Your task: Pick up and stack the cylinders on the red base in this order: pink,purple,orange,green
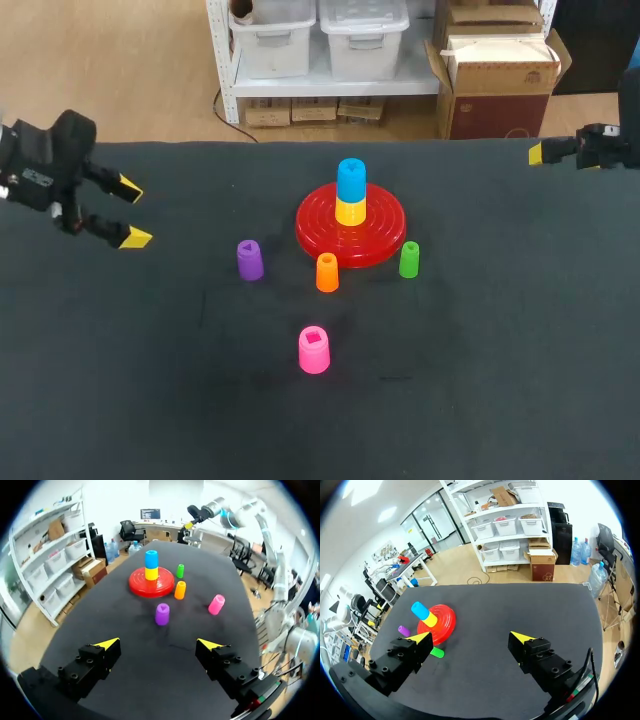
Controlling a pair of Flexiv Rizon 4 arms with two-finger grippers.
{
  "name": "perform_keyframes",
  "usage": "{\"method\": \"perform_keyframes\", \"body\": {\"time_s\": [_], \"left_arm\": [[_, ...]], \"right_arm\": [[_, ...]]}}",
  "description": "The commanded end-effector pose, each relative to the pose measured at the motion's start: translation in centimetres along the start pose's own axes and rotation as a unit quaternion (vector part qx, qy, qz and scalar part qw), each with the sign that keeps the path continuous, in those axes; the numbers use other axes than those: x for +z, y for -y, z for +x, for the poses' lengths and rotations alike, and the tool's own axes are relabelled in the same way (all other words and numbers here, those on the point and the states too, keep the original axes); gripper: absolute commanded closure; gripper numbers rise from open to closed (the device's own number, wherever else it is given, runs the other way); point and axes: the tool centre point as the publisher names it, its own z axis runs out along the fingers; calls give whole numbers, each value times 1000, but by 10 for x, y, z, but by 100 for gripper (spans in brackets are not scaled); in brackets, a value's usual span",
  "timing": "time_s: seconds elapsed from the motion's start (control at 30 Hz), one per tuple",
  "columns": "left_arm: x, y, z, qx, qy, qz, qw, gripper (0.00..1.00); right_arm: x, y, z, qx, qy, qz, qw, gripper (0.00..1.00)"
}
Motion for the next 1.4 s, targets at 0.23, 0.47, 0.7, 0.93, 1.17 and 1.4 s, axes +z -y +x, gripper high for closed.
{"method": "perform_keyframes", "body": {"time_s": [0.23, 0.47, 0.7, 0.93, 1.17, 1.4], "left_arm": [[7, 14, 13, 14, 8, 39, 999, 0], [8, 25, 13, 26, 11, 55, 998, 0], [13, 47, 4, 29, 19, 81, 996, 0], [15, 50, 3, 29, 16, 78, 996, 0], [15, 50, 3, 29, 16, 78, 996, 0], [15, 50, 3, 29, 16, 78, 996, 0]], "right_arm": [[0, 1, 0, -1, 0, -2, 1000, 0], [0, 1, 0, -1, 0, -2, 1000, 0], [0, 1, 0, -1, 0, -2, 1000, 0], [0, 1, 0, -1, 0, -2, 1000, 0], [0, 1, 0, -1, 0, -2, 1000, 0], [0, 1, 0, -1, 0, -2, 1000, 0]]}}
